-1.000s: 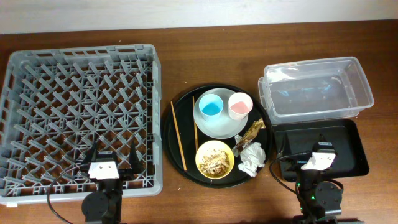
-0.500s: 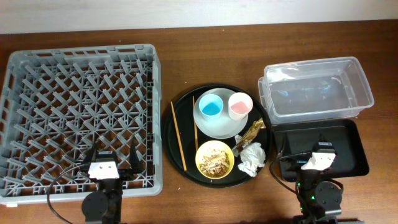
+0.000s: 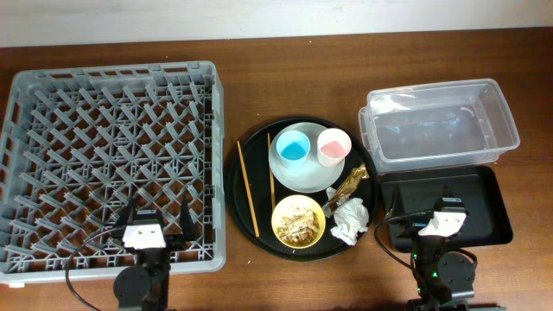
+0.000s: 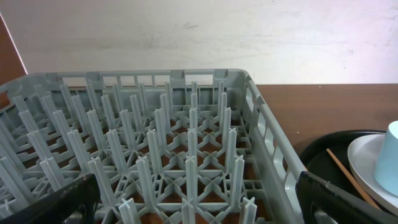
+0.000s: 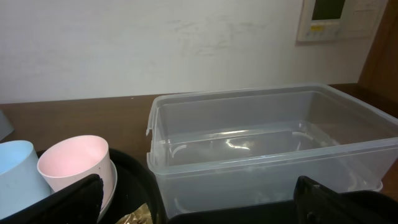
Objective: Sort waste into correct bins and load items into the dishwasher rack
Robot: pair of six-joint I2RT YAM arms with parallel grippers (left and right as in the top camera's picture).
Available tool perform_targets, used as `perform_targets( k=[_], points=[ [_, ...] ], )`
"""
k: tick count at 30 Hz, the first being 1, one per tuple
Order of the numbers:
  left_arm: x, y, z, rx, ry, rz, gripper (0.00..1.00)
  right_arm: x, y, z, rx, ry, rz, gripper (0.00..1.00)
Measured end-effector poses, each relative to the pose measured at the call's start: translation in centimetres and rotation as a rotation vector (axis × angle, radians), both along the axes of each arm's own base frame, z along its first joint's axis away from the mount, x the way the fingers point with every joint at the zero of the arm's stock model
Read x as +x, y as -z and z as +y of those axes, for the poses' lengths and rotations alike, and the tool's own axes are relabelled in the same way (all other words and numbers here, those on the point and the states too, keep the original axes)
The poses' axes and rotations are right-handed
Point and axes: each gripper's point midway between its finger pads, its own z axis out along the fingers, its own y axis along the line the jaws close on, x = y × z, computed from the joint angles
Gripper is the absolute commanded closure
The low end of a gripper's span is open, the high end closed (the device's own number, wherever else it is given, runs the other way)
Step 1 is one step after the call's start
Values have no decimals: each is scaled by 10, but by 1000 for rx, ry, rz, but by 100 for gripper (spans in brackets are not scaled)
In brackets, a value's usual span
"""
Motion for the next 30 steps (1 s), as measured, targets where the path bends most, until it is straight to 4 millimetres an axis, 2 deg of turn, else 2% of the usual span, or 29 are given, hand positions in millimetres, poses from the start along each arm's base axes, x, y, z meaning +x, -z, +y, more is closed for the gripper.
perform_targets(
  k=[12, 17, 19, 22, 23, 27, 28, 30],
  points=[
    [0, 0, 0, 0, 0, 0, 0, 0, 0, 0, 1, 0, 0, 2],
    [0, -21, -6, -33, 35, -69, 0, 0, 0, 0, 1, 0, 0, 1],
    [-4, -25, -10, -54, 54, -38, 0, 0, 0, 0, 1, 0, 0, 2],
    [-16, -51, -14, -74, 73, 7, 0, 0, 0, 0, 0, 1, 0, 2],
    [-23, -78, -16, -81, 82, 17, 0, 0, 0, 0, 1, 1, 0, 2],
    [-34, -137, -22, -99, 114, 114, 0, 0, 0, -1, 1, 3, 1, 2],
    [-34, -151, -24, -108, 119, 236, 0, 0, 0, -1, 1, 5, -1, 2],
    [-32, -159, -30, -130, 143, 411, 0, 0, 0, -1, 0, 6, -1, 2]
  ],
)
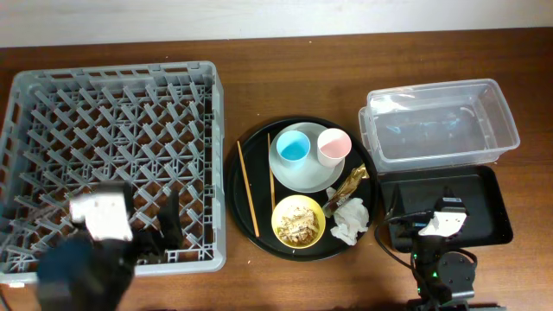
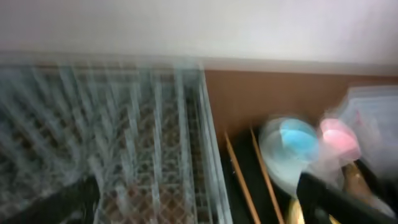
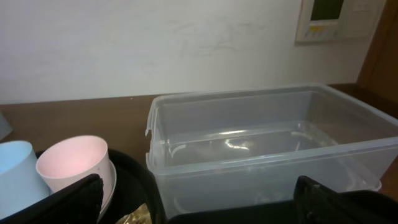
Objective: Sort waste into correct bins and load items into the dishwasher rack
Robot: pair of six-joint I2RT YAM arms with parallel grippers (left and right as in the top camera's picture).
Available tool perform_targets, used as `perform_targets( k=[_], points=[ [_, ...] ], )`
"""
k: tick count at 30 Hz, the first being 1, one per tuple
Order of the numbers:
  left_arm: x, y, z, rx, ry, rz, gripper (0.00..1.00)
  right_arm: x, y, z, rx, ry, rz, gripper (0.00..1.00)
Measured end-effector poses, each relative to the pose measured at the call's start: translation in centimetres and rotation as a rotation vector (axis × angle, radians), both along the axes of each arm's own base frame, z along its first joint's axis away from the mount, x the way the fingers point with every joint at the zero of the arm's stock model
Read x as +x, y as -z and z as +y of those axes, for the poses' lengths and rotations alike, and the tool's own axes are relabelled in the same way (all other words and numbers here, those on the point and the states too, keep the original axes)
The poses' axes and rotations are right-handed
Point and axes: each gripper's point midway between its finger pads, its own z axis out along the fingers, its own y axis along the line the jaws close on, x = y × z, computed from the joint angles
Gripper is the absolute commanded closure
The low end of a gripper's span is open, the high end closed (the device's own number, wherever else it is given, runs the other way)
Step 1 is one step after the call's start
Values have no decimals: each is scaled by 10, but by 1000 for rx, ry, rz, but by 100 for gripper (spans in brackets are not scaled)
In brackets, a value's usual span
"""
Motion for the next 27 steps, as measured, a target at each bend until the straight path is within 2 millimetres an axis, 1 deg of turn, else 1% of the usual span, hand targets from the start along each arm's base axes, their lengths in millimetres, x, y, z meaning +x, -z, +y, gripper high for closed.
perform_targets(
  k=[2, 3, 4, 5, 6, 7, 8, 9, 10, 13, 16, 18, 19, 21, 22, 24, 27],
  points=[
    [18, -20, -11, -33, 55, 75, 0, 0, 0, 0, 0, 2, 0, 2],
    [35, -32, -20, -65, 105, 107, 1, 0, 0, 0, 0, 1, 0, 2],
    [45, -35, -28, -91, 143, 140, 1, 0, 0, 0, 0, 2, 0, 1],
    [55, -33, -37, -127, 189, 191, 1, 0, 0, 0, 0, 2, 0, 2],
    [63, -27, -44, -156, 222, 231, 8, 0, 0, 0, 0, 2, 0, 1],
    [67, -18, -51, -188, 253, 279, 27, 0, 0, 0, 0, 2, 0, 1],
    [70, -11, -55, -209, 269, 315, 41, 0, 0, 0, 0, 2, 0, 1],
    [71, 1, -60, -244, 281, 380, 50, 0, 0, 0, 0, 2, 0, 2],
    [72, 13, -62, -256, 284, 442, 55, 0, 0, 0, 0, 2, -1, 1],
    [77, 45, -67, -251, 270, 579, 55, 0, 0, 0, 0, 2, 0, 1],
    [77, 80, -71, -203, 227, 677, 54, 0, 0, 0, 0, 2, 0, 2],
    [81, 102, -79, -165, 219, 706, 53, 0, 0, 0, 0, 2, 0, 2],
    [82, 112, -82, -151, 212, 720, 51, 0, 0, 0, 0, 2, 0, 1],
    [86, 128, -91, -124, 202, 714, 50, 0, 0, 0, 0, 2, 0, 2],
    [86, 136, -93, -112, 189, 720, 51, 0, 0, 0, 0, 2, 0, 2],
    [88, 147, -101, -94, 187, 702, 67, 0, 0, 0, 0, 2, 0, 2],
    [91, 157, -115, -78, 191, 673, 67, 0, 0, 0, 0, 2, 0, 1]
  ],
)
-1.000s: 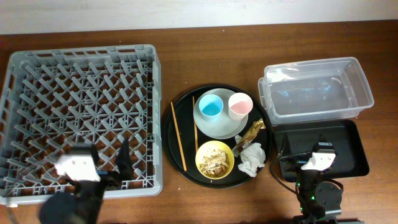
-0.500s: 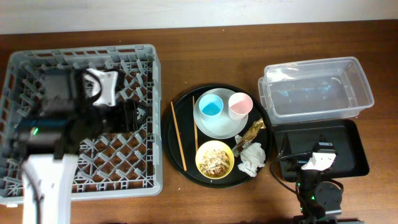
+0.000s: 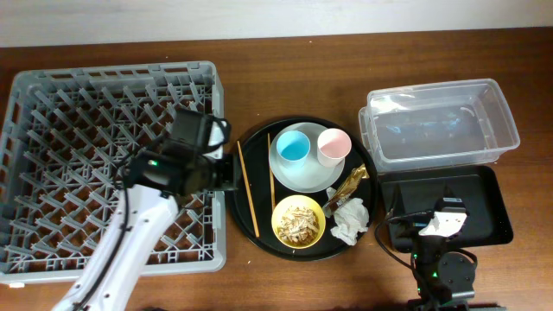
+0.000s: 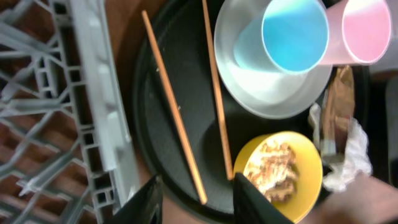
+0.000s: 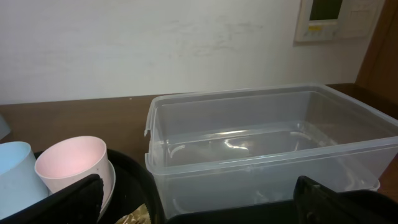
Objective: Sort waste into correct bins and load items into the dishwasher rack
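Note:
My left gripper (image 4: 198, 182) hangs open over the left side of the round black tray (image 4: 186, 68), by the rack's right wall. The near end of one wooden chopstick (image 4: 174, 118) lies between its fingers; a second chopstick (image 4: 216, 99) lies beside it. On the tray are a white plate (image 4: 273, 99) with a blue cup (image 4: 293, 34) and a pink cup (image 4: 364, 28), a yellow bowl of scraps (image 4: 283, 177), a gold wrapper (image 3: 349, 185) and a crumpled tissue (image 3: 350, 221). The grey dishwasher rack (image 3: 52, 130) sits at the left. My right gripper (image 5: 198, 186) rests open over the black bin (image 3: 484, 216).
A clear plastic bin (image 3: 441, 121) stands at the back right, just behind the black bin. The rack's right wall (image 4: 102, 106) runs close to the tray's left rim. Bare wooden table (image 3: 285, 78) lies behind the tray.
My left arm has gone from above the rack's front left to the rack's right edge, and its camera now looks straight down on the tray and chopsticks. The right arm has not moved.
At first both arms rested at the table's front, the left gripper open over the rack's front edge. Then the left arm was raised and blurred above the rack's front left. Now it reaches over the tray's left side, still open. Nothing on the tray has shifted.

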Robot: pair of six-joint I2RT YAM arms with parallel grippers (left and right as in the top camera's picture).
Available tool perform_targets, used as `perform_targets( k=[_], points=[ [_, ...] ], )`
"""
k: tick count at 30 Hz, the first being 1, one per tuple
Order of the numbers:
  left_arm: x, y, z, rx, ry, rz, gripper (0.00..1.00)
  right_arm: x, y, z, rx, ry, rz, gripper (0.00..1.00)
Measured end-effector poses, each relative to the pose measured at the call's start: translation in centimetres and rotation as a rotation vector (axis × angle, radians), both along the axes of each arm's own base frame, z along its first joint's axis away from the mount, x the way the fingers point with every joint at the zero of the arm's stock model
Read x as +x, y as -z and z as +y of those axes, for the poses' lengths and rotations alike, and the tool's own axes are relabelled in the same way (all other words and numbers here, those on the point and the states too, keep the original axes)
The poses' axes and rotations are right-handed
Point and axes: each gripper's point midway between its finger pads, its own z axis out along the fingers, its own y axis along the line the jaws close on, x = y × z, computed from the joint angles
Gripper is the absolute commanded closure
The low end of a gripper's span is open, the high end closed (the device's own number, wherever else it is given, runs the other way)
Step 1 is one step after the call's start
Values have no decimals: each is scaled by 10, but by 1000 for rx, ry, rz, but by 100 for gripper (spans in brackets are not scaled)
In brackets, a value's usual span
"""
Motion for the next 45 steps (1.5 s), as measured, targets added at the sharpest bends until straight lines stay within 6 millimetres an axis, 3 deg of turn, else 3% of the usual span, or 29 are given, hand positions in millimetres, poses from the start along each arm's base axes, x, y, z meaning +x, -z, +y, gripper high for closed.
perform_targets(
  k=[7, 11, 15, 21, 30, 36, 39, 45],
  points=[
    [-9, 41, -18, 115, -108, -51, 67, 0, 0, 0, 0, 0, 0, 2],
    [-9, 56, -29, 132, -140, -123, 66, 0, 0, 0, 0, 0, 0, 2],
    [-4, 65, -26, 161, -199, -153, 66, 0, 0, 0, 0, 0, 0, 2],
    [7, 94, -26, 193, -266, -126, 67, 0, 0, 0, 0, 0, 0, 2],
    [13, 135, -33, 212, -274, -75, 80, 0, 0, 0, 0, 0, 0, 2],
    [11, 152, -36, 215, -260, -36, 83, 0, 0, 0, 0, 0, 0, 2],
    [11, 154, -37, 214, -262, -37, 99, 0, 0, 0, 0, 0, 0, 2],
    [12, 153, -37, 213, -262, -39, 100, 0, 0, 0, 0, 0, 0, 2]
  ],
)
